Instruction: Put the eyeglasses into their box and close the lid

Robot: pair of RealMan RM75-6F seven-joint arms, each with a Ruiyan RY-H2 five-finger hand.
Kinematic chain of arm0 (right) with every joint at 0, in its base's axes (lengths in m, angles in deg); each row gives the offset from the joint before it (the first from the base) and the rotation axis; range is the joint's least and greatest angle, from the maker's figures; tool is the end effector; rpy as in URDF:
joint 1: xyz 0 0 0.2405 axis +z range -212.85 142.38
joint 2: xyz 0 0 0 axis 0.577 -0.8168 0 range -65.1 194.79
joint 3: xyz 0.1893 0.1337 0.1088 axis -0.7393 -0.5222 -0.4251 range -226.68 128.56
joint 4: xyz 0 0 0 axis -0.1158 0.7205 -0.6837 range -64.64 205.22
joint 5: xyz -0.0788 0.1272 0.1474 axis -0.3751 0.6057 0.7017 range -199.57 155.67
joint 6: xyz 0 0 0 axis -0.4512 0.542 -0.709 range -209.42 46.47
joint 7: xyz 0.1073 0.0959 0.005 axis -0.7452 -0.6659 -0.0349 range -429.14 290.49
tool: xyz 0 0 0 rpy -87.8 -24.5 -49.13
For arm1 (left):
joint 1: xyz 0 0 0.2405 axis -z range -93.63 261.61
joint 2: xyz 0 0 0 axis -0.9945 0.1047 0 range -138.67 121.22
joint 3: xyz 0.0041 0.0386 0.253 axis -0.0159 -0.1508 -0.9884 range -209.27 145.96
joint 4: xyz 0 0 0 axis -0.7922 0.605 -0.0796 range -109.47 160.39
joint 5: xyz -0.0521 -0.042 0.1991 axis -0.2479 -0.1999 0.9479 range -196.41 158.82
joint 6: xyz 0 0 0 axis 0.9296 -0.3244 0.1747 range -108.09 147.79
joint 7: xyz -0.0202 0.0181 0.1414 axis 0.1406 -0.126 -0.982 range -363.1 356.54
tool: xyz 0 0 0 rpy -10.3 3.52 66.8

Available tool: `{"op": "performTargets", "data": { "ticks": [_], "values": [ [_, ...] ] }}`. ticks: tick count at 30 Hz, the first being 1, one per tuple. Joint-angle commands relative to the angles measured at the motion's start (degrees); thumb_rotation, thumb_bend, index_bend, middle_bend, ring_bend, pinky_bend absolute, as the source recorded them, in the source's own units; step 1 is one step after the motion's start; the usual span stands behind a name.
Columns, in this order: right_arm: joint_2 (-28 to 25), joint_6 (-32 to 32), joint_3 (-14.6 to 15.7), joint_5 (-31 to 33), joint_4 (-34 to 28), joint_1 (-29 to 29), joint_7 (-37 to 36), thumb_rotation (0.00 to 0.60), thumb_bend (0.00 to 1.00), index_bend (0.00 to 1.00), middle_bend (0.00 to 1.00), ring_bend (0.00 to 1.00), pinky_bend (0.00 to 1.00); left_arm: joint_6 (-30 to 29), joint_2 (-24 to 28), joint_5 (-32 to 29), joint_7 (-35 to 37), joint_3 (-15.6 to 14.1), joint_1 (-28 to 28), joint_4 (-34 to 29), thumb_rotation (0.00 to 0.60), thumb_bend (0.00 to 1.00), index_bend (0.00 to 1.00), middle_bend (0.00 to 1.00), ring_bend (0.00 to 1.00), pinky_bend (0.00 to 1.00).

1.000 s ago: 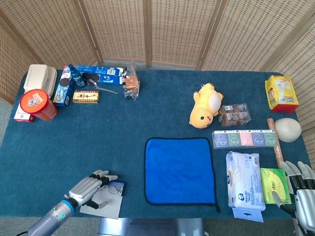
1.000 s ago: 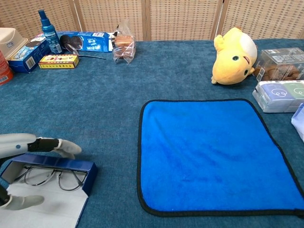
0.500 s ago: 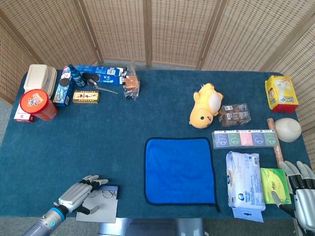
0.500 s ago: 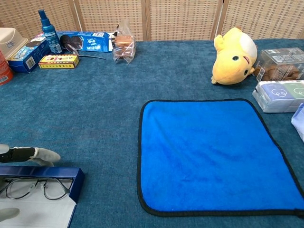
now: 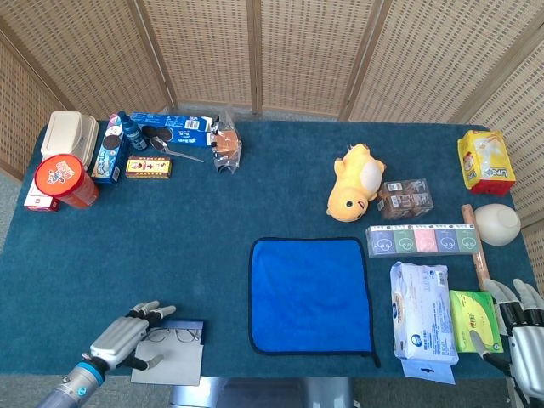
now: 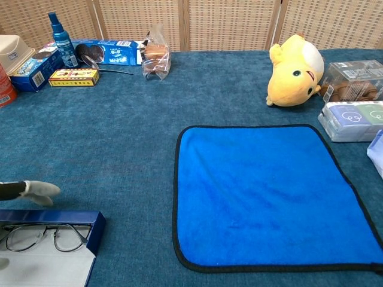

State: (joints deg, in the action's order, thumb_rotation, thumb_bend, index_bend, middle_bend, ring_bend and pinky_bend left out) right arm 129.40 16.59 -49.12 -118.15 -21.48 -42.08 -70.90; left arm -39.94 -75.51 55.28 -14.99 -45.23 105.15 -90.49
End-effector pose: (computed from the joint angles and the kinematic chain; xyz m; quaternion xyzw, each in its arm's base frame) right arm -0.3081 -0.1060 0.1706 0.5673 -0.3674 0.4229 0.6036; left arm -0.2270 0.1448 0.0387 -0.7122 -0.5764 -0.2435 0.3182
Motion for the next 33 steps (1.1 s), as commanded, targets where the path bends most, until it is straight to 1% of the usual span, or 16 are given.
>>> {"op": "performTargets", "data": {
  "ticks": [1, 3, 6, 10, 14, 18, 20, 23, 26, 33],
  "values": [
    [0.19, -0.15, -0.13, -0.06, 0.20, 0.25, 0.05, 0.600, 0.28, 0.12, 0.19, 0.07, 0.11, -6.52, 0.31, 3.47, -2.62, -0.33, -3.64, -0.34, 0.533, 0.29, 0.06, 0.16, 0.00, 0.04],
    [0.32, -0.40, -0.13, 0.06, 0.38, 0.38, 0.01, 0.600, 0.28, 0.12, 0.18, 0.07, 0.11, -10.80, -0.85, 7.34, -5.14, -0.92, -6.10, 0.80, 0.526, 0.29, 0.06, 0.15, 0.00, 0.04],
    [0.53, -0.90, -0.16, 0.09, 0.63, 0.74, -0.02, 0.600, 0.28, 0.12, 0.18, 0.07, 0.11, -16.53, -2.81, 13.77, -6.71, -2.07, -9.71, 3.19, 0.528, 0.30, 0.06, 0.13, 0.00, 0.03],
    [0.89, -1.58, -0.29, -0.16, 0.78, 1.44, 0.04, 0.600, 0.28, 0.12, 0.18, 0.07, 0.11, -23.39, -6.04, 22.15, -6.31, -3.56, -14.22, 8.39, 0.523, 0.30, 0.06, 0.11, 0.00, 0.02],
    [1.23, -2.44, -0.43, -0.59, 0.83, 2.34, 0.09, 0.600, 0.28, 0.12, 0.18, 0.07, 0.11, -27.89, -9.07, 27.88, -5.36, -5.08, -17.84, 13.96, 0.519, 0.30, 0.06, 0.07, 0.00, 0.00],
    [1.61, -3.22, -0.33, -1.25, 1.16, 3.21, -0.22, 0.600, 0.28, 0.12, 0.18, 0.07, 0.11, -32.26, -12.98, 31.90, -4.73, -5.62, -21.61, 21.79, 0.525, 0.30, 0.04, 0.02, 0.00, 0.00],
    [1.66, -3.41, -0.21, -1.65, 1.46, 3.53, -0.51, 0.600, 0.28, 0.12, 0.18, 0.07, 0.11, -33.82, -14.61, 33.19, -4.60, -6.03, -23.30, 25.46, 0.529, 0.30, 0.03, 0.01, 0.00, 0.00],
    [1.58, -3.43, 0.03, -2.05, 1.91, 3.78, -1.34, 0.600, 0.28, 0.12, 0.18, 0.07, 0.11, -35.19, -16.26, 34.32, -5.10, -6.34, -25.36, 30.11, 0.534, 0.30, 0.03, 0.00, 0.00, 0.00],
    [1.20, -3.07, 0.24, -2.40, 2.60, 3.85, -2.48, 0.600, 0.28, 0.12, 0.18, 0.07, 0.11, -37.14, -17.99, 36.05, -4.92, -6.58, -27.19, 35.22, 0.559, 0.30, 0.02, 0.00, 0.00, 0.00],
    [0.95, -2.70, 0.80, -3.12, 4.64, 4.14, -5.23, 0.599, 0.28, 0.12, 0.18, 0.07, 0.11, -41.96, -22.43, 39.14, -5.51, -6.00, -30.96, 46.62, 0.595, 0.30, 0.00, 0.00, 0.00, 0.00]
  ]
}}
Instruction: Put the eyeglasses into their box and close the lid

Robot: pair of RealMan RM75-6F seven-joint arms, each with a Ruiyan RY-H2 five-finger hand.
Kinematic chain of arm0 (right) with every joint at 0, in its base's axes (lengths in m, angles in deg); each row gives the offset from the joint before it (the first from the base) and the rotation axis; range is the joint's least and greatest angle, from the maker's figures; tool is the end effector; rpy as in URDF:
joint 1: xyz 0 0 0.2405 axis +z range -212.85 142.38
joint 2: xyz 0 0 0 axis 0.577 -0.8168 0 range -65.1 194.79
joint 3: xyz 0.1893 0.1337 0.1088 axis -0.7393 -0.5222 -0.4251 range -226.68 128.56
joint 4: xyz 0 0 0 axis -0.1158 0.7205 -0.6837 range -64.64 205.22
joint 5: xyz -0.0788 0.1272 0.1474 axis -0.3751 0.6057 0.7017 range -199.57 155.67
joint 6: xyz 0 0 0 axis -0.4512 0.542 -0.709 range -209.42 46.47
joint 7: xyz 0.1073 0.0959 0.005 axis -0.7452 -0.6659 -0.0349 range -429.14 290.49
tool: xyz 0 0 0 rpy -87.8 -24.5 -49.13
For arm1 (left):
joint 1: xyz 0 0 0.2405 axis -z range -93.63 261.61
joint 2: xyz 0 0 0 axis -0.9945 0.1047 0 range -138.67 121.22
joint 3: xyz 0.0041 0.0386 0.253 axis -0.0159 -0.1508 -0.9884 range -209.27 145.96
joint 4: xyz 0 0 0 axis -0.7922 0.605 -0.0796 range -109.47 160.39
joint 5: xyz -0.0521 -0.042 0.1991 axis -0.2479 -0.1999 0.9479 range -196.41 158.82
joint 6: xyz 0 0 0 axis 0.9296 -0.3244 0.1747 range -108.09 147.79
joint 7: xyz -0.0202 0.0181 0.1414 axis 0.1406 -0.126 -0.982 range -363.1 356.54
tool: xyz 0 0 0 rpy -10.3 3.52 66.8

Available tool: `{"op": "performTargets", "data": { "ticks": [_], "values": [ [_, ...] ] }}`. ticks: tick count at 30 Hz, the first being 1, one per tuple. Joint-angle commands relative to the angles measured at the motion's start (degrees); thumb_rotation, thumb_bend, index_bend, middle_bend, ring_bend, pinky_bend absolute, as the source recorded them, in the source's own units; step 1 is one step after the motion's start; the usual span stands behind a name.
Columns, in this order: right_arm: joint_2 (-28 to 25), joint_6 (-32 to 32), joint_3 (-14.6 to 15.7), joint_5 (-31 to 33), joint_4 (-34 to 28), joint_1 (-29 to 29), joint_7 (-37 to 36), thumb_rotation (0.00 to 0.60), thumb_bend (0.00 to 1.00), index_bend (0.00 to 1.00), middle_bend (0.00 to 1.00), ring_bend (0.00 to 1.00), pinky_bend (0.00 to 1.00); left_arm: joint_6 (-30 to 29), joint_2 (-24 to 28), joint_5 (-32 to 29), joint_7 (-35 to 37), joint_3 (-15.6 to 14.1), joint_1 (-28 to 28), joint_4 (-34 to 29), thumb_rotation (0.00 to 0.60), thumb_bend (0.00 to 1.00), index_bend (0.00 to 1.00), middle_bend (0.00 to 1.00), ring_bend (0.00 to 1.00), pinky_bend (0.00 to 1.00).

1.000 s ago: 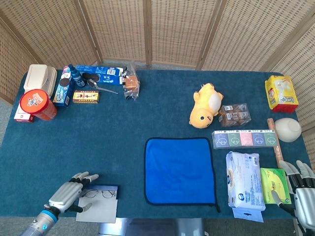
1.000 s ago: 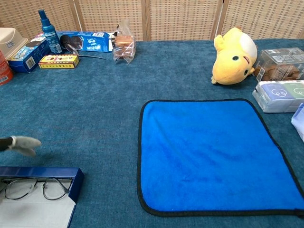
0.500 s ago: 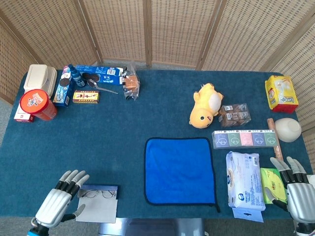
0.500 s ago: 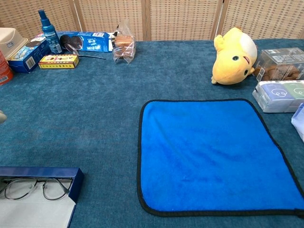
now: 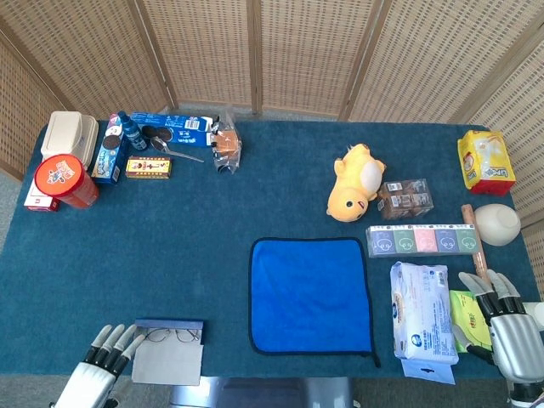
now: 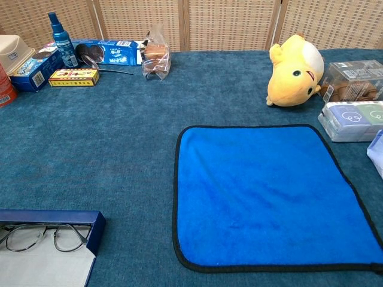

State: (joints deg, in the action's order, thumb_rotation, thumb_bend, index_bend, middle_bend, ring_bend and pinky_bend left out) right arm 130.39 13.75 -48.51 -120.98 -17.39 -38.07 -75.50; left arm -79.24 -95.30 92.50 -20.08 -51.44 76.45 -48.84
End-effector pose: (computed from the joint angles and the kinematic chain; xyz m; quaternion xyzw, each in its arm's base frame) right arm -0.3088 -0.1247 0.1593 0.6039 -0.3664 0.4416 0.5533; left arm -0.2755 0.0229 0.0286 -0.7318 -0.3248 -0.3786 0.4643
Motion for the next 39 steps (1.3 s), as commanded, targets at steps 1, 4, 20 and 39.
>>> {"op": "performTargets", "data": {
  "ticks": [1, 4, 20, 39],
  "values": [
    [-0.05, 0.18, 0.26, -0.44, 0.79, 0.22, -0.94, 0.599, 0.28, 0.12, 0.18, 0.07, 0.11, -3.10, -3.17, 2.23, -0.48, 0.32, -2.61, 6.34, 0.596, 0.31, 0.00, 0.00, 0.00, 0.00],
    [-0.21, 0.47, 0.35, -1.12, 1.36, 0.59, -1.88, 0.600, 0.28, 0.12, 0.18, 0.07, 0.11, -4.31, -4.76, 2.56, -0.10, 0.99, -3.52, 10.00, 0.599, 0.31, 0.00, 0.00, 0.00, 0.00],
    [-1.99, 3.64, 1.78, -3.76, 2.73, 0.19, -4.64, 0.599, 0.28, 0.12, 0.18, 0.07, 0.11, -4.42, -9.87, 3.86, -0.82, 1.39, -5.86, 21.81, 0.600, 0.31, 0.00, 0.00, 0.00, 0.00],
    [-2.67, 7.09, 2.00, -4.20, 4.32, -0.79, -7.28, 0.600, 0.28, 0.12, 0.18, 0.07, 0.11, -0.55, -9.56, 3.65, -6.89, 1.80, -5.47, 18.55, 0.600, 0.31, 0.00, 0.00, 0.00, 0.00]
  ]
}}
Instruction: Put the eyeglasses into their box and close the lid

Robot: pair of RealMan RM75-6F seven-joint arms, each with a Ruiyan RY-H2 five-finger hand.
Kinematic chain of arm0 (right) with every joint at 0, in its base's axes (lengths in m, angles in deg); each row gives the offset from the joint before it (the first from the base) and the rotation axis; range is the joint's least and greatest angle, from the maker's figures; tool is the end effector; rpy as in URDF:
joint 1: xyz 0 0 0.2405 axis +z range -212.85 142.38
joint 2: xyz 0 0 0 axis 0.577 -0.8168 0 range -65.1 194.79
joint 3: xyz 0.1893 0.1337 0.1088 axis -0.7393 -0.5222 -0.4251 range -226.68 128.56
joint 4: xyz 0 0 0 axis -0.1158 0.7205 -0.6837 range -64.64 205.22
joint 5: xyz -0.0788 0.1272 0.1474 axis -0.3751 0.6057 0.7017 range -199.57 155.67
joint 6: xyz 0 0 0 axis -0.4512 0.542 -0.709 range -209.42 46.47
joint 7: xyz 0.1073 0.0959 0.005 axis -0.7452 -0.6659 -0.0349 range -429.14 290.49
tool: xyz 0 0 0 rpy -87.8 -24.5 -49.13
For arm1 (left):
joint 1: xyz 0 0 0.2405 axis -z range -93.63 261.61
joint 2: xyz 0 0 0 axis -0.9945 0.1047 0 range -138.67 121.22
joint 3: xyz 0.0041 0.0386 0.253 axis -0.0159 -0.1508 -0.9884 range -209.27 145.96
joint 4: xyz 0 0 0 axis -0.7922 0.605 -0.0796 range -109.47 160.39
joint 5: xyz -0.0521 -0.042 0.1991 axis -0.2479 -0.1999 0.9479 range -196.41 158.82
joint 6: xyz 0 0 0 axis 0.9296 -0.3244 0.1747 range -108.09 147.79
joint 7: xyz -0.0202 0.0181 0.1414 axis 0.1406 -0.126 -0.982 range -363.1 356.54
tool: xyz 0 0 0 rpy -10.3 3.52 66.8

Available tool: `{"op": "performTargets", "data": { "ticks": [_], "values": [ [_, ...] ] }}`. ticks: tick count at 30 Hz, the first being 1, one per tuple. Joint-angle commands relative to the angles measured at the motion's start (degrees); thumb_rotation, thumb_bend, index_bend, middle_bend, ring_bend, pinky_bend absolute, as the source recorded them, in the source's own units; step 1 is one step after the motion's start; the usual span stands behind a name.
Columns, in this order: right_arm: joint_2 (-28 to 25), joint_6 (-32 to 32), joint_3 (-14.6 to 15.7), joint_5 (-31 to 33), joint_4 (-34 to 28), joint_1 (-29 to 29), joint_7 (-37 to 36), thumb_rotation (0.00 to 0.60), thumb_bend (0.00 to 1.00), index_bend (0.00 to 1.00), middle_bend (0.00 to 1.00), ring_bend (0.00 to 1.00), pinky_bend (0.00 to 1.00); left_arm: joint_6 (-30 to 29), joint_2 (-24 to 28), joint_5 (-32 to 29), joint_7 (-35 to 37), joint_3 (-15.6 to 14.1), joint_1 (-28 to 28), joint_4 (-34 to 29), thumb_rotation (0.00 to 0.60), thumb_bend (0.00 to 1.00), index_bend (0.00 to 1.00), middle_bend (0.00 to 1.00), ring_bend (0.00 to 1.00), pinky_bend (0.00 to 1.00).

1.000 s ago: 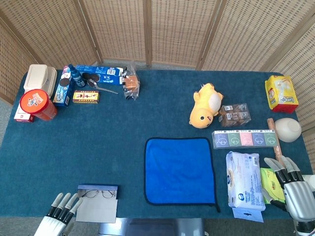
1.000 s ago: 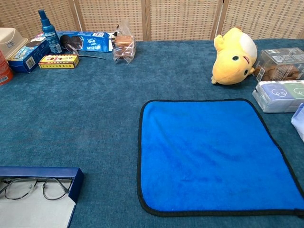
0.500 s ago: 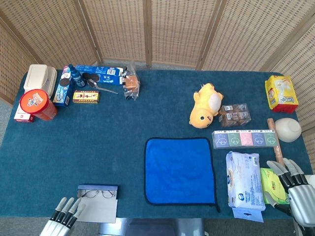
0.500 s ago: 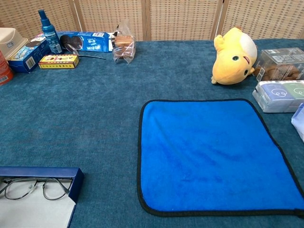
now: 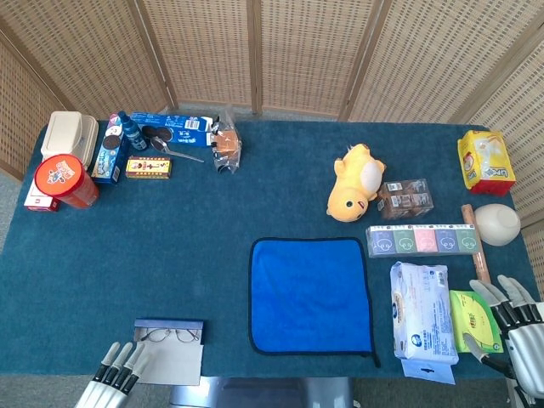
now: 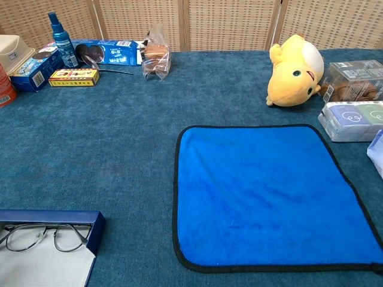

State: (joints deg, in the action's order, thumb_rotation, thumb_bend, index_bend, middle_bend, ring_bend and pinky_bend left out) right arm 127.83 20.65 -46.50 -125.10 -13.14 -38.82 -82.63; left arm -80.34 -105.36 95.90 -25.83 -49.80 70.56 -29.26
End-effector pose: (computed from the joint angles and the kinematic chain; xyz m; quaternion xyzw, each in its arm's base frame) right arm -0.3110 -0.1096 0.1840 0.6126 -0.3432 0.4770 0.5285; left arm -0.2944 -0.0037 -0.0102 -0.7760 -0.2337 -0.3234 0.4884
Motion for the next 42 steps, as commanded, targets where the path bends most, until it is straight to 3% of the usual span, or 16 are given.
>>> {"op": "performTargets", "data": {
  "ticks": [1, 12, 32, 42],
  "values": [
    [-0.25, 0.46, -0.04, -0.17, 0.04, -0.06, -0.36, 0.600, 0.28, 0.12, 0.18, 0.07, 0.11, 0.99, 0.72, 0.23, -1.76, 0.20, 0.55, -1.67, 0.600, 0.31, 0.00, 0.00, 0.00, 0.00],
    [-2.06, 2.88, -0.29, -0.65, 0.13, -0.45, -2.22, 0.600, 0.28, 0.12, 0.18, 0.07, 0.11, 3.97, 2.33, 0.78, -5.57, 0.39, 2.01, -5.57, 0.600, 0.31, 0.00, 0.00, 0.00, 0.00],
    [-2.48, 6.06, -0.48, -0.16, 1.75, -1.79, -5.84, 0.600, 0.28, 0.11, 0.18, 0.07, 0.11, 7.49, 2.34, 2.35, -12.54, 1.03, 3.77, -6.55, 0.600, 0.31, 0.00, 0.00, 0.00, 0.00],
    [-2.29, 6.41, -0.47, -0.13, 1.94, -2.10, -6.03, 0.600, 0.28, 0.11, 0.18, 0.07, 0.11, 6.66, 1.97, 2.64, -11.99, 1.85, 4.50, -7.86, 0.600, 0.31, 0.00, 0.00, 0.00, 0.00]
  ]
}}
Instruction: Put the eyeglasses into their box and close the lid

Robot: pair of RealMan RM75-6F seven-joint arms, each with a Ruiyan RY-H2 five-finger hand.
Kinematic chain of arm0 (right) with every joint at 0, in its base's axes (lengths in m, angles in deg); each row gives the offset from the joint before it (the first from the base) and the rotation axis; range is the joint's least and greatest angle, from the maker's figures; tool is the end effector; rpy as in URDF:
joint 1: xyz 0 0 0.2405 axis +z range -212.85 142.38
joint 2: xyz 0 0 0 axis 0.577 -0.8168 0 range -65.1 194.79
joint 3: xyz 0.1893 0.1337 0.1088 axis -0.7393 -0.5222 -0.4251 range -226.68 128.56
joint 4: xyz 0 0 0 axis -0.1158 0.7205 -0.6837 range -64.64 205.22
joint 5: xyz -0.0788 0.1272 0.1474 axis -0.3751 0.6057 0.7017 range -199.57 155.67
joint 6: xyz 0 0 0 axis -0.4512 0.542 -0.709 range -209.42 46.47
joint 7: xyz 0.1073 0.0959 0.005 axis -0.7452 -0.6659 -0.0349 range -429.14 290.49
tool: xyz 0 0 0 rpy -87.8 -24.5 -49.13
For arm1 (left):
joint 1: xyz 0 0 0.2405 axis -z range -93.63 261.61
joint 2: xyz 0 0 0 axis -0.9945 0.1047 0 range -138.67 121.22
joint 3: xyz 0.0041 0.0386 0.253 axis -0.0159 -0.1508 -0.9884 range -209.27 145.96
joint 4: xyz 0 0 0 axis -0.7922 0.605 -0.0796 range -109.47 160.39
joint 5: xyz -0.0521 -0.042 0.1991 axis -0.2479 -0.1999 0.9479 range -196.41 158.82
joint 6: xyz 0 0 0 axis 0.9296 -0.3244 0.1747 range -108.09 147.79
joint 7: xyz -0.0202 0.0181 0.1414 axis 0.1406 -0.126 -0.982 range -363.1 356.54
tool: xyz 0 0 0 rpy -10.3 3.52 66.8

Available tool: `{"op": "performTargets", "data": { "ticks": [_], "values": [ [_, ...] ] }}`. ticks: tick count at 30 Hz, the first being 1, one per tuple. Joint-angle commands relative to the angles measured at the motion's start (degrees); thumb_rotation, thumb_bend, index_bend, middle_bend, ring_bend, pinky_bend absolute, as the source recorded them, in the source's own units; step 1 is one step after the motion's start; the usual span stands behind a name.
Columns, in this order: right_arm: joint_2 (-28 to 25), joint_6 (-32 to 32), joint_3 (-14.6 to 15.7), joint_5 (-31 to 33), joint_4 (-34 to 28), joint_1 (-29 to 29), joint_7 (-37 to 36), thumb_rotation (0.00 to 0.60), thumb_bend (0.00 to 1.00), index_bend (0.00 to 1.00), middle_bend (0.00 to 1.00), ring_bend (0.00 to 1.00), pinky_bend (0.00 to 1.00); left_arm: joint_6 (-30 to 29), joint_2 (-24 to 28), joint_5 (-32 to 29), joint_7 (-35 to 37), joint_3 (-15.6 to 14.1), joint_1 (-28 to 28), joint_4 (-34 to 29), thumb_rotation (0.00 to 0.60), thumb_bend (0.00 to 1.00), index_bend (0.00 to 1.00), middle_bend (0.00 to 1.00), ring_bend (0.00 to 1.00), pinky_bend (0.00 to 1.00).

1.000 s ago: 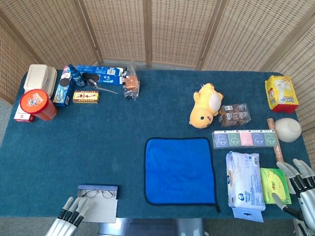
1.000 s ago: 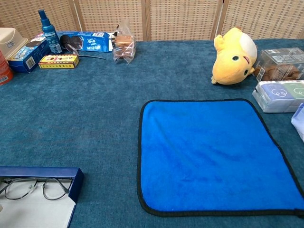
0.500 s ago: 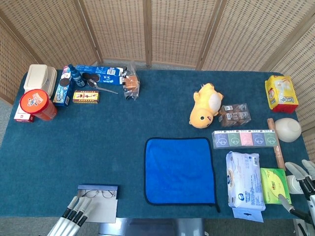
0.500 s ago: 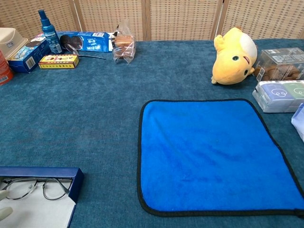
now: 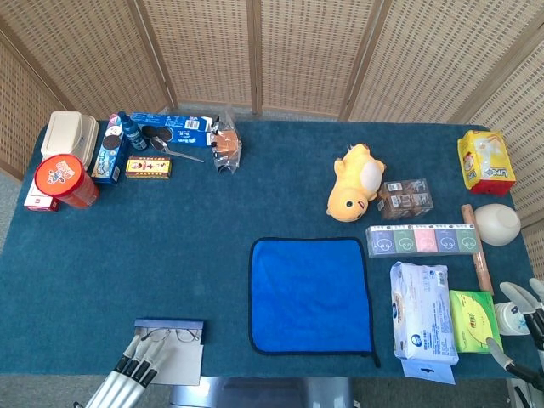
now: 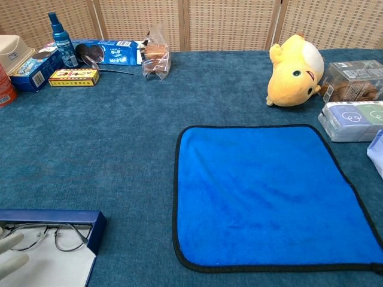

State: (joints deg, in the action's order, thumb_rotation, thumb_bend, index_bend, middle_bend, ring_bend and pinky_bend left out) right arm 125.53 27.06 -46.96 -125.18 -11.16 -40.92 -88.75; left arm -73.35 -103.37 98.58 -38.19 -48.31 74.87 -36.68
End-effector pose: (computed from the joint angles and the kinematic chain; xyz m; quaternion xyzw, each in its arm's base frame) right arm -0.3128 -0.0962 0.2129 0.5900 -0.3285 0.5122 0.5307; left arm -0.2782 0.0184 -0.0197 -0.8147 -0.1555 -0.2938 0.4751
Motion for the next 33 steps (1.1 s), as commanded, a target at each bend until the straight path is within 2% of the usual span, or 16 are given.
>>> {"op": "performTargets", "data": {
  "ticks": [1, 7, 10, 19, 27, 33],
  "values": [
    [0.01, 0.01, 0.00, -0.07, -0.09, -0.03, 0.19, 0.600, 0.28, 0.11, 0.18, 0.07, 0.11, -0.38, 0.04, -0.07, 0.55, 0.46, 0.31, -0.70, 0.600, 0.31, 0.00, 0.00, 0.00, 0.00],
    [0.00, -0.07, 0.09, 0.00, -0.32, -0.21, 0.47, 0.600, 0.28, 0.11, 0.18, 0.07, 0.11, -1.39, 0.54, -0.17, 1.66, 0.90, 0.58, -2.63, 0.599, 0.30, 0.01, 0.00, 0.00, 0.00],
    [-0.01, -0.04, 0.16, -0.01, -0.32, -0.34, 0.57, 0.600, 0.28, 0.11, 0.18, 0.07, 0.11, -0.75, 0.48, -1.25, 2.92, 1.31, 0.73, -4.04, 0.600, 0.30, 0.04, 0.00, 0.00, 0.00],
    [-0.10, 0.51, 0.22, 0.56, -0.17, -1.10, 0.23, 0.600, 0.28, 0.11, 0.18, 0.07, 0.11, 1.86, 0.86, -5.37, 7.35, 3.07, 1.81, -10.92, 0.600, 0.30, 0.22, 0.01, 0.00, 0.00],
    [-0.24, 0.87, 0.11, 1.09, -0.15, -1.63, 0.05, 0.600, 0.28, 0.11, 0.18, 0.07, 0.11, 4.81, 0.70, -9.21, 9.90, 4.64, 2.79, -15.88, 0.600, 0.30, 0.33, 0.08, 0.00, 0.01],
    [-0.40, 1.18, 0.01, 1.49, -0.31, -2.12, 0.00, 0.600, 0.28, 0.11, 0.18, 0.07, 0.11, 6.48, 0.86, -11.88, 11.07, 5.78, 3.45, -19.53, 0.600, 0.30, 0.46, 0.13, 0.00, 0.02]
  ]
}}
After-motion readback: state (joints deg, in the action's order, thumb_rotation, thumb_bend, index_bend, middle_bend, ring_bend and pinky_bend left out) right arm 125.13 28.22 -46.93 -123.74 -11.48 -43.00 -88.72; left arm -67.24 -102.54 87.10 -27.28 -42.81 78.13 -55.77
